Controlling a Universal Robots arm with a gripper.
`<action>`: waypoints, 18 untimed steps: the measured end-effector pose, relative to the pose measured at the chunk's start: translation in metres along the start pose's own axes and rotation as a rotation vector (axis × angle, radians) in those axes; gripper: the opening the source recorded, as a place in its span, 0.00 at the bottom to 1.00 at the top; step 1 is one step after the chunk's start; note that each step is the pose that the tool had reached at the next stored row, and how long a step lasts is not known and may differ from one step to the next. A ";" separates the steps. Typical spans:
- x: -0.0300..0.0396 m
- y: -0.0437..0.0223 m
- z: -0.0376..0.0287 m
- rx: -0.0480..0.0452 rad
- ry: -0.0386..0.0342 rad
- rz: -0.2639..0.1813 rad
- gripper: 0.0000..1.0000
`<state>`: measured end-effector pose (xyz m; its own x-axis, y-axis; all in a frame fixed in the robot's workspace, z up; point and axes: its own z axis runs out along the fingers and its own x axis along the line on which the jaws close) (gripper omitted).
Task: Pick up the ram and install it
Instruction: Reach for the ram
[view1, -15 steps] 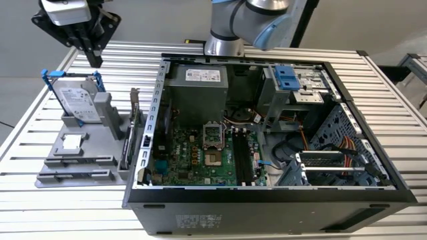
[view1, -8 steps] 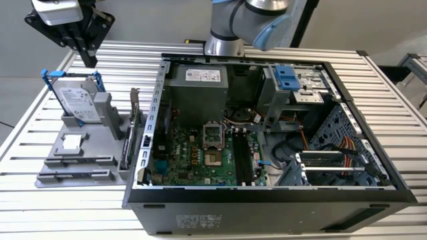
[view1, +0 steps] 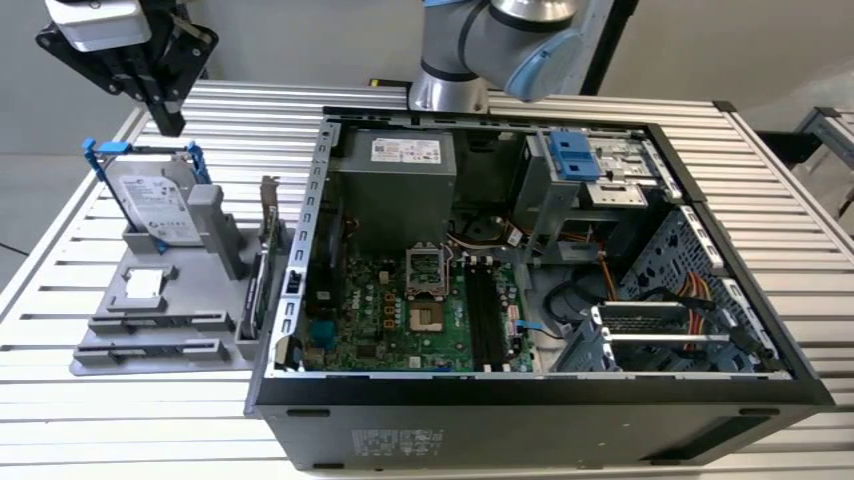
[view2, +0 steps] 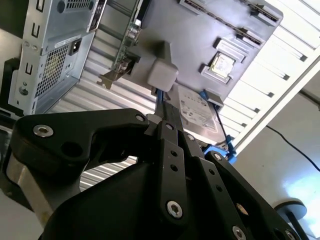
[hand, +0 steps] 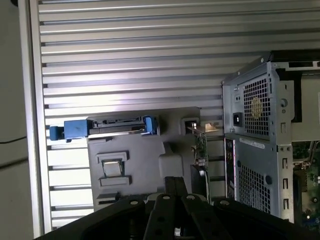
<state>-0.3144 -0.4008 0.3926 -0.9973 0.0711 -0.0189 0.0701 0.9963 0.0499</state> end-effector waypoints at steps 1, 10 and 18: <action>0.0009 -0.0004 0.0000 -0.0001 0.0000 0.000 0.00; 0.0103 -0.0052 -0.0005 -0.0018 0.0002 0.000 0.00; 0.0191 -0.0107 -0.0009 -0.0031 0.0002 0.000 0.00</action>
<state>-0.3342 -0.4102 0.3926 -0.9973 0.0713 -0.0186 0.0702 0.9961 0.0529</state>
